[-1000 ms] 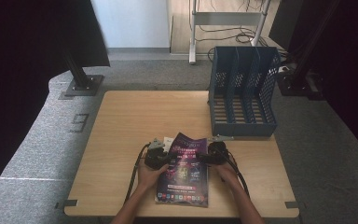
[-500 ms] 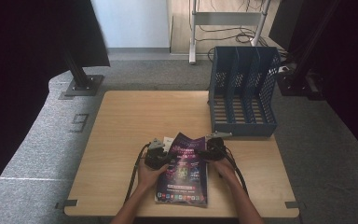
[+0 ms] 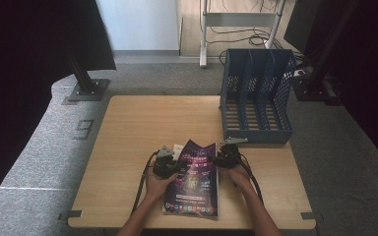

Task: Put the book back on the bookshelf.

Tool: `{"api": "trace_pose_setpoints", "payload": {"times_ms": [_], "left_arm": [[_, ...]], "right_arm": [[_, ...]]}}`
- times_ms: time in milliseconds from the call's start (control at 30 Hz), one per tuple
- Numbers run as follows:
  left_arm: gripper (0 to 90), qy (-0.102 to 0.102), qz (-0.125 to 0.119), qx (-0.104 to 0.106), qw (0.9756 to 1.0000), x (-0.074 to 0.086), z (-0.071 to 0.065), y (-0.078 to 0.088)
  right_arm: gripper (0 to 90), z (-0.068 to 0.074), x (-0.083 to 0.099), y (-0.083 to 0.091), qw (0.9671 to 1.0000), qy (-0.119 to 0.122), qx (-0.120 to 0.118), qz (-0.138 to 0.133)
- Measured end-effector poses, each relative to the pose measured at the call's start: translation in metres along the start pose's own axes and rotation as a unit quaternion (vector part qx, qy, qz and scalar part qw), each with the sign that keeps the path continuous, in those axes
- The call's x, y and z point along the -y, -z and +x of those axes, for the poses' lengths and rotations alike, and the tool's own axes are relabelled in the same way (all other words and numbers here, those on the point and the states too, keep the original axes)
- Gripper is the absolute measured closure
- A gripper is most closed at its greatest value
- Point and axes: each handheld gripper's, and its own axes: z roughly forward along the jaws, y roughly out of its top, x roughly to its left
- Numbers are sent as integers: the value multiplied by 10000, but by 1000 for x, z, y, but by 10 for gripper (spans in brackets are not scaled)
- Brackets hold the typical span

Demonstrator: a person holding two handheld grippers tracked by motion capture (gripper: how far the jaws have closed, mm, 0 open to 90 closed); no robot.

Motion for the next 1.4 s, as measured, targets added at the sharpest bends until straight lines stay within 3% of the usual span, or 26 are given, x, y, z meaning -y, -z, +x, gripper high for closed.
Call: {"api": "trace_pose_setpoints", "payload": {"times_ms": [133, 533, 600, 800, 1400], "left_arm": [[839, 3, -34, 16, 10000, 0, 0, 1], [838, -135, -403, 79, 9991, -8, -7, 12], [839, -116, -510, 120, 9986, -10, -8, 15], [838, -50, -600, 204, 9980, -12, -7, 18], [846, -311, -939, 215, 9949, -33, -20, 32]], "right_arm": [[652, 1, 0, 4, 10000, -22, -37, -84], [662, 9, -1, 28, 9976, 238, -67, -641], [668, 11, -3, 36, 9960, 300, -71, -840], [672, 16, -4, 44, 9937, 383, -122, -1047], [703, 23, -13, 73, 9855, 534, -114, -1607]]}}
